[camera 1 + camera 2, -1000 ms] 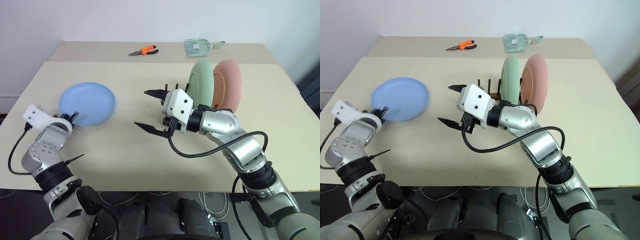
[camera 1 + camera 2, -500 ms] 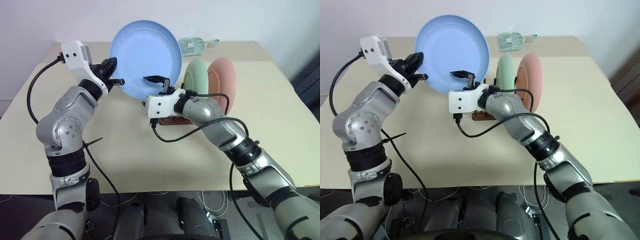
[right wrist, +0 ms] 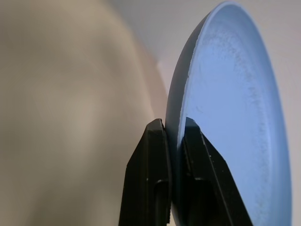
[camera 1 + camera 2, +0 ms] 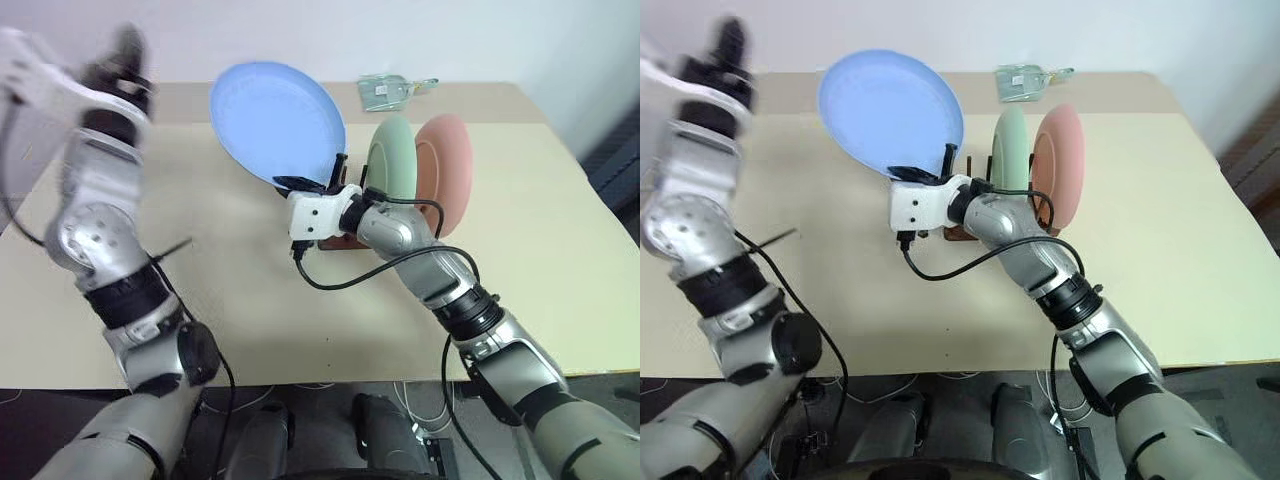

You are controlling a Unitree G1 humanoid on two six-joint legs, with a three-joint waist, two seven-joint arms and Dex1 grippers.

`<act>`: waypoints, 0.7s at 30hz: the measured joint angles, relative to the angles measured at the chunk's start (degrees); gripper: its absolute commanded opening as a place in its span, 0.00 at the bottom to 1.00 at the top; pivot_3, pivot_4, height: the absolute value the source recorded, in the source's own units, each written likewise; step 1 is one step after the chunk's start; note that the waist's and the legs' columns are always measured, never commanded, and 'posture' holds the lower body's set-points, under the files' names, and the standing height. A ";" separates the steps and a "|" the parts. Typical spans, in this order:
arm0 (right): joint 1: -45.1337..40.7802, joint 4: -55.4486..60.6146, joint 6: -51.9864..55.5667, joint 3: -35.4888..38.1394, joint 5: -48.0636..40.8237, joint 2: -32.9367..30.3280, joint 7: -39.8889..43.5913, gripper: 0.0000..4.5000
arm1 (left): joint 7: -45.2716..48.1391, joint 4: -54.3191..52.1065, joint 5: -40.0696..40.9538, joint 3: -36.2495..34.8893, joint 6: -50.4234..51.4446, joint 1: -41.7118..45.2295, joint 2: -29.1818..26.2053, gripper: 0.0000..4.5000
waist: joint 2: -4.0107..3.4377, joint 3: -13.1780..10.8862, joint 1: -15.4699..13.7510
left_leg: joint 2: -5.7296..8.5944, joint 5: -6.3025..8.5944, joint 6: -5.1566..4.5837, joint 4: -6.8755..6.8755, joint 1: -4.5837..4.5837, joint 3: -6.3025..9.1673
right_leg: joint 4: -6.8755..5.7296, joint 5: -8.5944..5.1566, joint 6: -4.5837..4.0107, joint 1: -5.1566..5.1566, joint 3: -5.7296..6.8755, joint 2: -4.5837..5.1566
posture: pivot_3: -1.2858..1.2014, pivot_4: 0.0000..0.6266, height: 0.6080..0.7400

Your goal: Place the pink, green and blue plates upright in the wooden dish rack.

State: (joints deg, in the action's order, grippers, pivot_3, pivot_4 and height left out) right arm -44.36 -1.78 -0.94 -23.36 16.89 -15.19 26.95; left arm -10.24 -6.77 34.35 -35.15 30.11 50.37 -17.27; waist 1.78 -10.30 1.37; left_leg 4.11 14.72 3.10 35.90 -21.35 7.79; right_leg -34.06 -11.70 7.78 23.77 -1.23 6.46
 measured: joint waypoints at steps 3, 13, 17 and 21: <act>3.23 8.19 9.39 8.75 -14.45 5.78 1.61 0.00 | 5.74 2.92 -8.31 3.67 -6.95 -9.03 -7.26 0.56 | -0.02 0.01 -0.28 | 0.00 -0.01 0.02 -0.02 -0.04 0.01 | 0.01 0.00 0.00 0.00 -0.01 -0.01 | 0.52 0.24 1.00; 7.87 26.55 45.08 31.14 -54.80 18.40 -13.20 0.00 | 36.68 -1.58 -15.84 32.56 -12.23 -39.07 -10.99 0.56 | -0.18 -0.07 -0.58 | -0.02 0.20 -0.35 -0.05 -0.17 0.16 | -0.07 -0.15 -0.41 0.17 -0.01 -0.01 | 0.52 0.24 1.00; 9.07 28.45 49.75 33.99 -60.55 19.36 -21.40 0.00 | 43.81 -5.98 -15.25 35.98 -12.93 -40.96 -12.15 0.56 | -0.43 -0.01 -0.25 | -0.10 0.17 -0.33 -0.30 -0.13 0.17 | -0.13 -0.19 -0.62 0.46 -0.05 -0.15 | 0.52 0.24 1.00; 10.15 29.18 50.98 33.84 -63.08 19.40 -24.97 0.00 | 45.88 -7.61 -15.01 36.46 -12.88 -40.96 -12.11 0.56 | -0.57 0.04 -0.29 | -0.09 0.17 -0.34 -0.30 -0.12 0.11 | -0.12 -0.17 -0.56 0.44 -0.08 -0.15 | 0.52 0.24 1.00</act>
State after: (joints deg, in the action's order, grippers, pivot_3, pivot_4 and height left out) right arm -34.21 27.40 50.04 10.48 -46.19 4.21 1.99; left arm 35.63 -14.39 19.33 1.31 17.23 9.41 -29.37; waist 1.21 -10.26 1.08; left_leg 4.02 14.89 2.77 35.60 -21.47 7.91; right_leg -34.18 -11.87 7.22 24.21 -1.31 6.31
